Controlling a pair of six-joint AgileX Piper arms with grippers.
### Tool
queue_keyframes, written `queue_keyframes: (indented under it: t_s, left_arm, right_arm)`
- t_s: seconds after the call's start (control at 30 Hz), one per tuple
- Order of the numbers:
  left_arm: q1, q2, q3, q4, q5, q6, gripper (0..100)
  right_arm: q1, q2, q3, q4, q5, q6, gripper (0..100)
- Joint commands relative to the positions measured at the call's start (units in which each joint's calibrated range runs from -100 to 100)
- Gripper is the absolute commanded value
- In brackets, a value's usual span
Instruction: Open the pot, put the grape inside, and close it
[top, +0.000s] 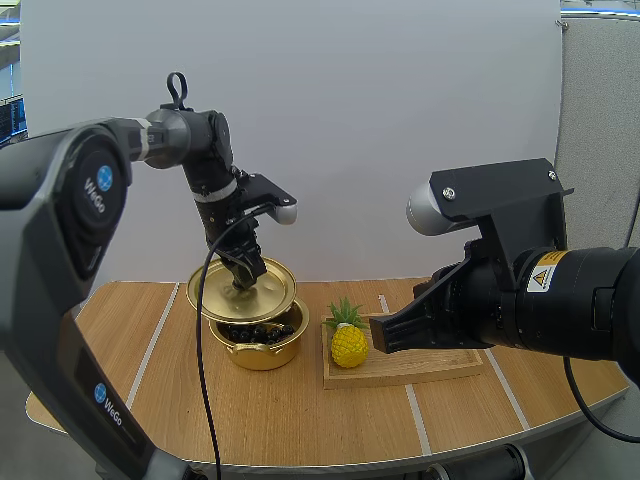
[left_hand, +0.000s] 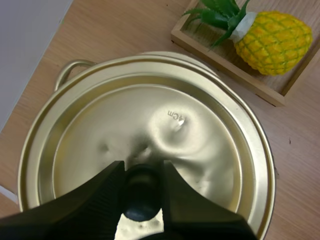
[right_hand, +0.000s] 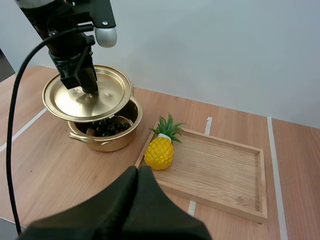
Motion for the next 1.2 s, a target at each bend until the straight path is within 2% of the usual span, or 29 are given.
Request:
queue_keyframes:
  t_s: [0.0, 0.67, 1.17]
  left_arm:
    - [-0.11, 1.2, 0.1, -2.2, 0.0, 1.3, 0]
    - [-0.18, 7.0, 0.0, -5.9, 0.0, 4.2, 0]
    - [-0.18, 7.6, 0.0, -8.0, -5.6, 5.2, 0]
  right_arm:
    - [-0.1, -0.5, 0.2, 0.3, 0.0, -0.3, 0]
    - [-0.1, -0.5, 0.2, 0.3, 0.0, -0.3, 0]
    - [-0.1, -0.5, 0.2, 0.3, 0.0, -0.3, 0]
